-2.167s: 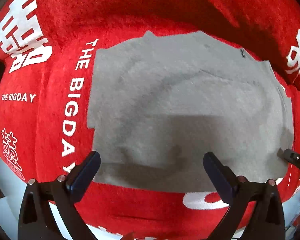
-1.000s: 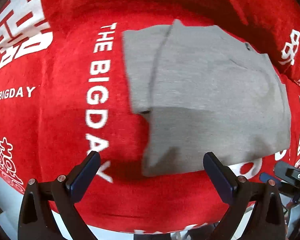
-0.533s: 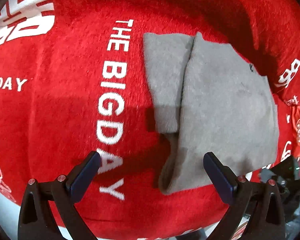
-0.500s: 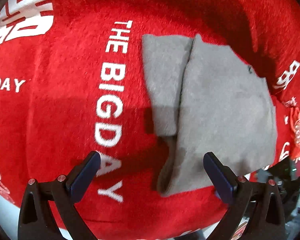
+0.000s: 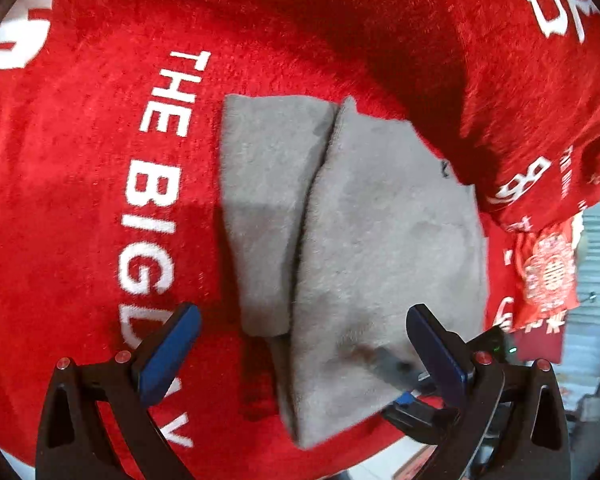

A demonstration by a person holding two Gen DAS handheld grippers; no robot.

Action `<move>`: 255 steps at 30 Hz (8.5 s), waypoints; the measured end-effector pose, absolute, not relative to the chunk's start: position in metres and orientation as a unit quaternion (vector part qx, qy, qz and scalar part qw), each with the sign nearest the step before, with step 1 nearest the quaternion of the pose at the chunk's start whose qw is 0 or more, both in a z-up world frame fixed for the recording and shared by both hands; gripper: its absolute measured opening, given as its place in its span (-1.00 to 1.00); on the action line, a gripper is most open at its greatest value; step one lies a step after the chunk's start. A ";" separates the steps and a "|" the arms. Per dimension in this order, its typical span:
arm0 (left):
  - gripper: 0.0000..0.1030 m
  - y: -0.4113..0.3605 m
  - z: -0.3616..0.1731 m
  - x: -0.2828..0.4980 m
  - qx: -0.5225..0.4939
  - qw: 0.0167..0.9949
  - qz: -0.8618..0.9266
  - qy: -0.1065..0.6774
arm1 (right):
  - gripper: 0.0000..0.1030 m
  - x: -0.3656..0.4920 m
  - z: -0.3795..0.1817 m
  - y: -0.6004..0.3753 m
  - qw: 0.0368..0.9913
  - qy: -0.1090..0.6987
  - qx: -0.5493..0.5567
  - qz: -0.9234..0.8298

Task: Fold small clothes

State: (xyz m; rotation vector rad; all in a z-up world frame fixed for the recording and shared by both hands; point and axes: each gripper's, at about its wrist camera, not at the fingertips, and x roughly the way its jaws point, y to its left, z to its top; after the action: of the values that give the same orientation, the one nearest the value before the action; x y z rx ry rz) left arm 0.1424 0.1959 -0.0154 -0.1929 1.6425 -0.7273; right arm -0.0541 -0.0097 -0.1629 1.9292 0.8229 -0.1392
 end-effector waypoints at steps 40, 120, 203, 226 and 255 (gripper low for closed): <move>-0.40 0.071 -0.036 0.126 0.025 0.635 -0.317 0.704 | -0.94 -0.038 -0.121 -0.125 0.662 0.593 0.448 -0.103; 0.76 -0.046 0.009 0.028 0.160 0.680 -0.234 0.676 | -0.67 -0.228 -0.100 -0.354 0.658 0.423 0.620 -0.062; 0.76 -0.036 0.051 -0.038 0.129 0.665 -0.289 0.677 | 0.20 -0.286 -0.066 -0.374 0.652 0.543 0.500 -0.171; 0.88 -0.105 -0.021 0.002 0.036 0.591 -0.355 0.723 | 0.23 -0.218 -0.150 -0.401 0.623 0.470 0.622 0.053; -0.17 -0.035 0.088 -0.009 0.043 0.631 -0.401 0.663 | -0.43 -0.180 -0.064 -0.307 0.573 0.435 0.691 0.068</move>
State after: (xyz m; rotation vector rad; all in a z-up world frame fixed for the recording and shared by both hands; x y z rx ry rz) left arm -0.0093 -0.0354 0.0882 0.0979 1.5175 -0.9168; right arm -0.1797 -0.3071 -0.0642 1.6197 1.0192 0.1601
